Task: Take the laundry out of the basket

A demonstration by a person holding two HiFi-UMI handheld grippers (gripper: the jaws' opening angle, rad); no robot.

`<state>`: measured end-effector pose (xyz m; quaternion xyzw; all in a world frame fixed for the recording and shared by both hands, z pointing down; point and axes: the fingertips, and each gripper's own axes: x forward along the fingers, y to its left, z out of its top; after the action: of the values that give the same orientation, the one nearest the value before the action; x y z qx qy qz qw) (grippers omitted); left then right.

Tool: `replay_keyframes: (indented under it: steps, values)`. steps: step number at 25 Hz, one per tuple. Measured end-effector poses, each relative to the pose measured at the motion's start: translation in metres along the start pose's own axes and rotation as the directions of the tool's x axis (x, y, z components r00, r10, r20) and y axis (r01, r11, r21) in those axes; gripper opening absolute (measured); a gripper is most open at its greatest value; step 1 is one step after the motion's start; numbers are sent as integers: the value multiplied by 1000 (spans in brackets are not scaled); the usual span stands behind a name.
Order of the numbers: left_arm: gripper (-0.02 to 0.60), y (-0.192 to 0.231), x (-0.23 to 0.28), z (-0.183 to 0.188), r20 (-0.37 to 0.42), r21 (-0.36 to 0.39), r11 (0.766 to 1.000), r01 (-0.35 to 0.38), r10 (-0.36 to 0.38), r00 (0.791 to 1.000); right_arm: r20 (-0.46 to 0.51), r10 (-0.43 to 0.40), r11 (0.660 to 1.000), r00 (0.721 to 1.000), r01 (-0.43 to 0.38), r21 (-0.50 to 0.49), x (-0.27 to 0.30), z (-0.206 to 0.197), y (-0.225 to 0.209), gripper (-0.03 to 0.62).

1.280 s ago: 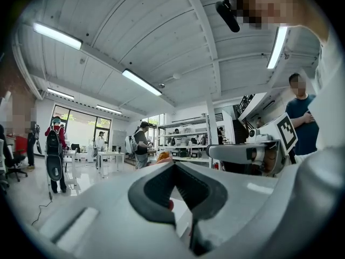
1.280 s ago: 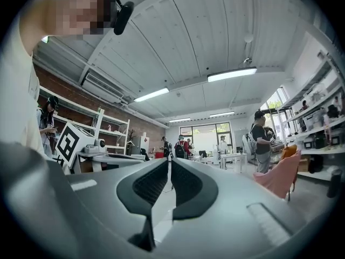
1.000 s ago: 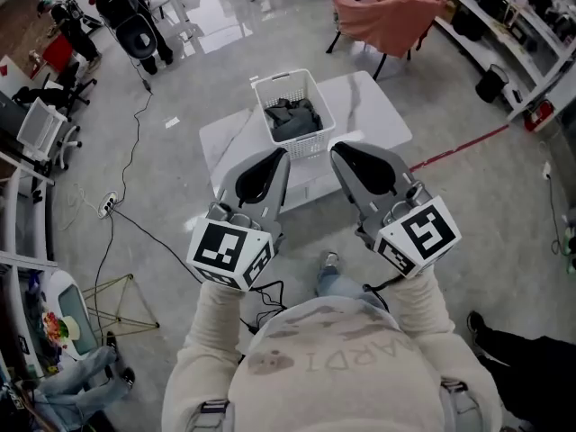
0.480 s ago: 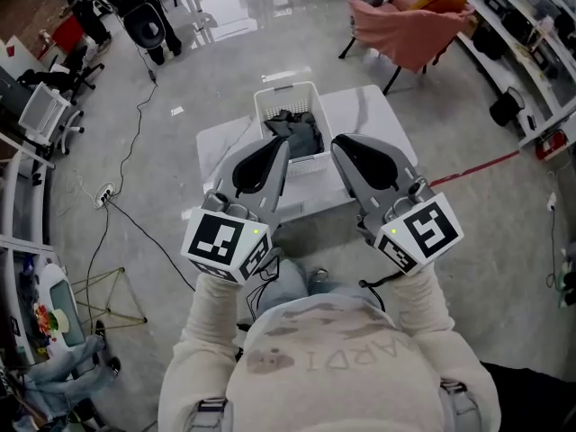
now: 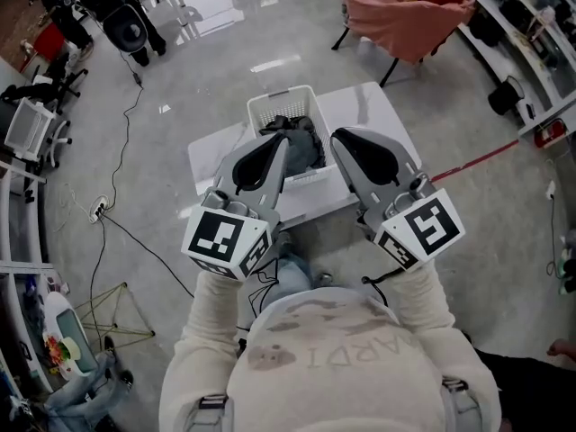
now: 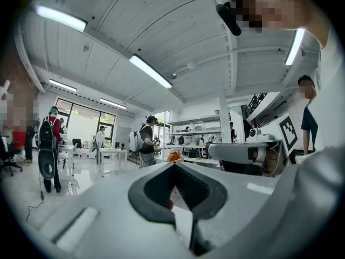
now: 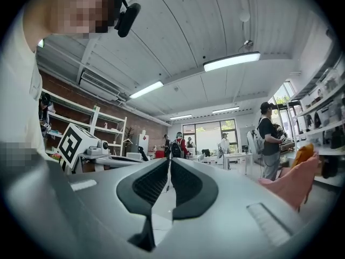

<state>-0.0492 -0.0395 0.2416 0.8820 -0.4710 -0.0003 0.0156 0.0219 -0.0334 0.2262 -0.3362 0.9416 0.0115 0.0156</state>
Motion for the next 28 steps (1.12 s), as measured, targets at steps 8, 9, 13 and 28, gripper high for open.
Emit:
replay_keyframes:
  steps: [8,9,13,28]
  values:
    - [2,70,52,-1,-34,4,998,62,-62,997,-15,-59,998,998,59,26,76,-8,-42,46]
    - [2,79,57,-2,-37,3,997,73,-73,997,-14,-69,997,998,69,29,86,-9,-46,46]
    - [2,105,72,-8,-62,-1,992,123,-123,990,-15,-121,992,993,121,41,114,-15,-60,48]
    - [1,121,123,-47,-92,-66,981,184,-190,977,-60,-177,983,982,180,44,138,-36,-101,48]
